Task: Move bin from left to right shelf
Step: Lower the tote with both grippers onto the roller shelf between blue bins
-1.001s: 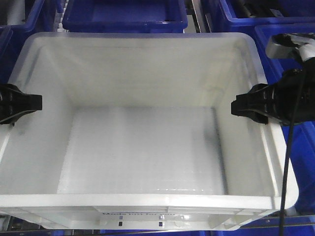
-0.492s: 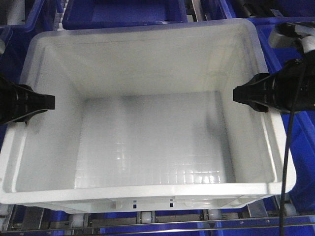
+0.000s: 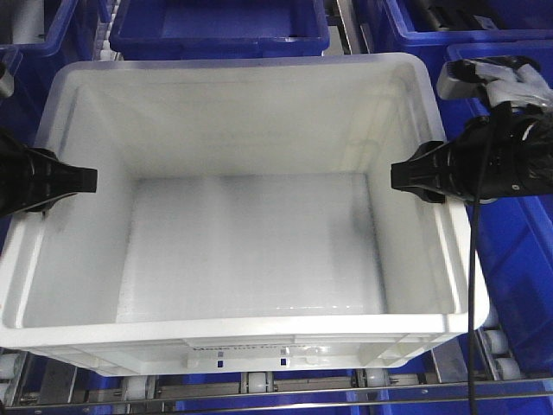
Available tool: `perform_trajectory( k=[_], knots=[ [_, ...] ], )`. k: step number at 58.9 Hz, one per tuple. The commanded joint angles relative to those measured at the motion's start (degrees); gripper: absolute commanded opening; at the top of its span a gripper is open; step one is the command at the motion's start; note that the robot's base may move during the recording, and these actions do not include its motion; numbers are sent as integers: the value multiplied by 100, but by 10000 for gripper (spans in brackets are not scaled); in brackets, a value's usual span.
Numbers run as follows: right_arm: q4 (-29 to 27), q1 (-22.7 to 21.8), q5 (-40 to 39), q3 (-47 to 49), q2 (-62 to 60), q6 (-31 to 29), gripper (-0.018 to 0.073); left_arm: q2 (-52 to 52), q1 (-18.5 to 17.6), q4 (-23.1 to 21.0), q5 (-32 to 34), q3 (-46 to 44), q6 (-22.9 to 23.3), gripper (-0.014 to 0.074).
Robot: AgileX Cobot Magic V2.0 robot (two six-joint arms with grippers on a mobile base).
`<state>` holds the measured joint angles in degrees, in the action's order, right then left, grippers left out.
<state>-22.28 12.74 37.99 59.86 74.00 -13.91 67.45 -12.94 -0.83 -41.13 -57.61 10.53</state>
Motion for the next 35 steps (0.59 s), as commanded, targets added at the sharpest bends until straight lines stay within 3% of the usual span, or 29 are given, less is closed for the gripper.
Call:
perform_trajectory(
  k=[1,35],
  knots=[
    [-80,-21,-785,245,-97,-174,-5,-162,-23,172,755,-210,-104,-6],
    [-75,-21,-947,245,249,-390,-5,325,-23,247,859,-210,-78,-6]
  ],
)
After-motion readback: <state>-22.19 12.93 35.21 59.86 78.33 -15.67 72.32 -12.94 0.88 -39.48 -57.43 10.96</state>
